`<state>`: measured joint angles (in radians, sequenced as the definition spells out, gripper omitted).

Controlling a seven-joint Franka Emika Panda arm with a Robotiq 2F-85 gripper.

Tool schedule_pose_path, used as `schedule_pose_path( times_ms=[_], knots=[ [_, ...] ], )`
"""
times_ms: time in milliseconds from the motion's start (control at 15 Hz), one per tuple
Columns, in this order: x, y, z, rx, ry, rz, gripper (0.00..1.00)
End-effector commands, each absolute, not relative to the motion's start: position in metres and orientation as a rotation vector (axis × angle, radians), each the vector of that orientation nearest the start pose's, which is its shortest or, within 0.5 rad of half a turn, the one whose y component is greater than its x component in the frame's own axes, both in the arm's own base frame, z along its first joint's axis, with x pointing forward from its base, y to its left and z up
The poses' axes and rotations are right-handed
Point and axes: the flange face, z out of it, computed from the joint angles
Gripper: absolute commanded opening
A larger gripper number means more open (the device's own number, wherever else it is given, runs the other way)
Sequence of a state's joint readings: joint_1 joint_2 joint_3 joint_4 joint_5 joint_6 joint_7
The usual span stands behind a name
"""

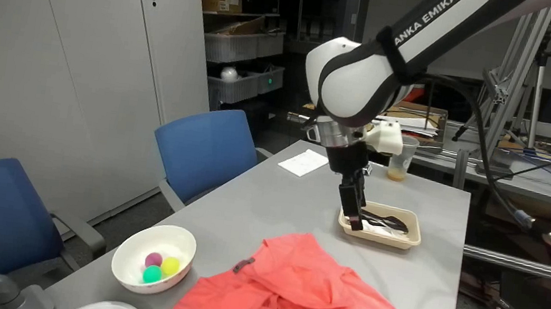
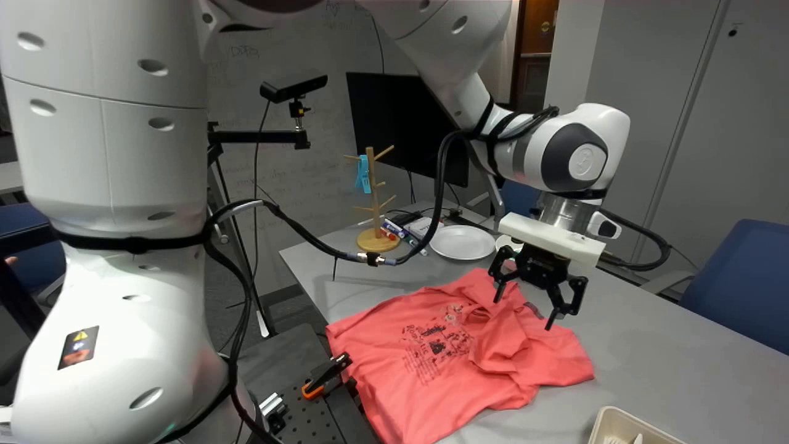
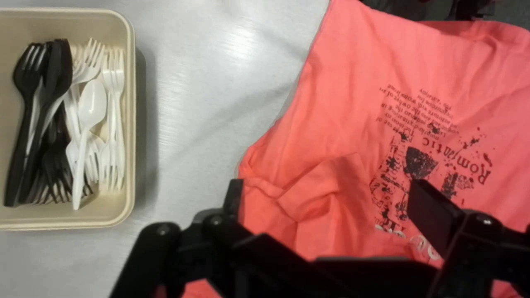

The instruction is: Unfold the T-shirt on the table

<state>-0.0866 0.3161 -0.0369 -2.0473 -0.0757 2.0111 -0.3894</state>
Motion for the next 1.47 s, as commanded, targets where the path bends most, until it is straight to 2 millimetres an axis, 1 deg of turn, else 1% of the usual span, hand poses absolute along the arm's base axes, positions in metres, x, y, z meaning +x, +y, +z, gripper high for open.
schedule_pose_path(
  times_ms=[0,133,333,467,667,800,867,1067,1267,1400],
  knots=[
    [0.557,-0.061,0.226,-2.964,-0.686,0.694,1.0],
    [0.558,-0.055,0.21,-2.914,-0.829,0.746,1.0],
    [0.56,-0.044,0.196,-2.843,-1.035,0.79,1.0],
    [0.56,-0.037,0.187,-2.79,-1.135,0.792,1.0],
    [0.556,-0.022,0.174,-2.726,-1.239,0.788,1.0],
    [0.551,-0.014,0.171,-2.711,-1.27,0.774,1.0],
    [0.551,-0.021,0.173,-2.736,-1.193,0.776,1.0],
    [0.55,-0.014,0.17,-2.723,-1.215,0.78,1.0],
    [0.552,-0.015,0.169,-2.733,-1.227,0.794,1.0],
    [0.555,-0.013,0.161,-2.748,-1.263,0.812,1.0]
  ],
)
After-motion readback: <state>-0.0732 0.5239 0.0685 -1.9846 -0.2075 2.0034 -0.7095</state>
